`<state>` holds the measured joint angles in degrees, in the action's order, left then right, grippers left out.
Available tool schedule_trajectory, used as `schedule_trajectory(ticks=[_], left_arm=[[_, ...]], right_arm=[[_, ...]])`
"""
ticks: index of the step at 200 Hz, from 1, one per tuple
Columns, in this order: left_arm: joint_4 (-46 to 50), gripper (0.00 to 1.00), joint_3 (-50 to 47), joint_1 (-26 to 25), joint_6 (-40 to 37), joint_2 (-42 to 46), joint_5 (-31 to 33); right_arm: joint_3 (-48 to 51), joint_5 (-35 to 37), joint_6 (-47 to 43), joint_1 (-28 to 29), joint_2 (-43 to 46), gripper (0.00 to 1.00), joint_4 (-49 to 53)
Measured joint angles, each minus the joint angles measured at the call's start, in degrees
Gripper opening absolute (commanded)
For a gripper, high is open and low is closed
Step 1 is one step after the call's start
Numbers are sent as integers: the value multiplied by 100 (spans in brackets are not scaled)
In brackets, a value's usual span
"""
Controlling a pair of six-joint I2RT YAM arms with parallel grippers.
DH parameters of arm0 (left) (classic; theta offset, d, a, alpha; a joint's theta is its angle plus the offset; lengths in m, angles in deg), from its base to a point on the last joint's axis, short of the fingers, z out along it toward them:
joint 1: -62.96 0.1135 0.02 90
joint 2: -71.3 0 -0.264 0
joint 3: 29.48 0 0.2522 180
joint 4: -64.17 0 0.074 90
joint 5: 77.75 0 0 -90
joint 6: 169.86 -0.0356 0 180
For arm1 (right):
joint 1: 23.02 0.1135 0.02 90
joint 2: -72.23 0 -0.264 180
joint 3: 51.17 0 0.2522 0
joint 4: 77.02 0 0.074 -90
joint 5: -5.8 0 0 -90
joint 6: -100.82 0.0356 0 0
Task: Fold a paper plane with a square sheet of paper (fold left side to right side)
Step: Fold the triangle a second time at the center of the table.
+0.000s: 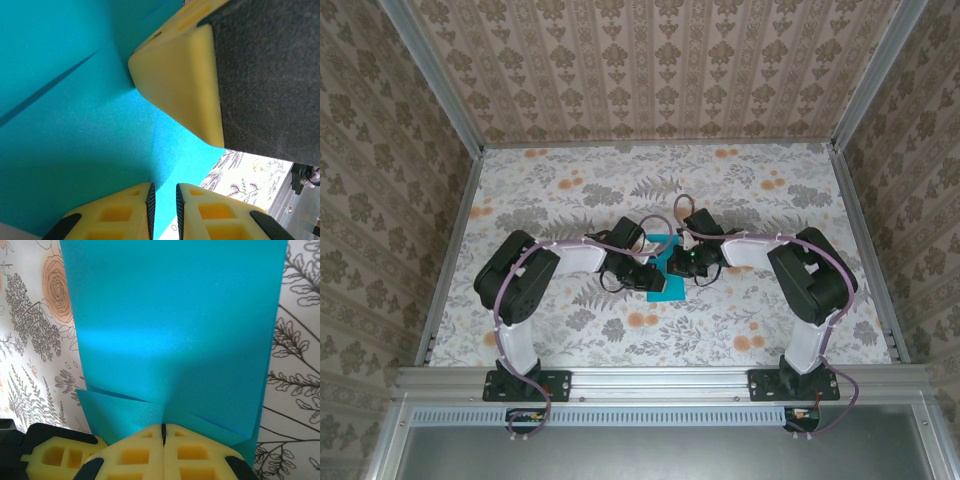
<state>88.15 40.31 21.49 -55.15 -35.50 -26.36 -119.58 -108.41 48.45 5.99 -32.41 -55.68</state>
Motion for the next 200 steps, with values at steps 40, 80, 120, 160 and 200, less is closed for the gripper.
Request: schedule_trajectory(ticks=[40,80,120,160,200], left_arm=[[-76,22,-192,0,-39,125,0],[-221,22,-588,0,-48,404,-2],[-350,22,-922,7,-46,643,0],[-407,22,-1147,28,-33,820,2],[-295,21,-1274,35,-28,960,9]], right_arm=[[-129,20,-39,2,-50,0,192],[-221,13,-79,0,-103,0,315],[-240,-28,-144,7,-120,0,345],[-240,-28,-149,7,-120,0,345],[-240,-31,-164,7,-122,0,343]])
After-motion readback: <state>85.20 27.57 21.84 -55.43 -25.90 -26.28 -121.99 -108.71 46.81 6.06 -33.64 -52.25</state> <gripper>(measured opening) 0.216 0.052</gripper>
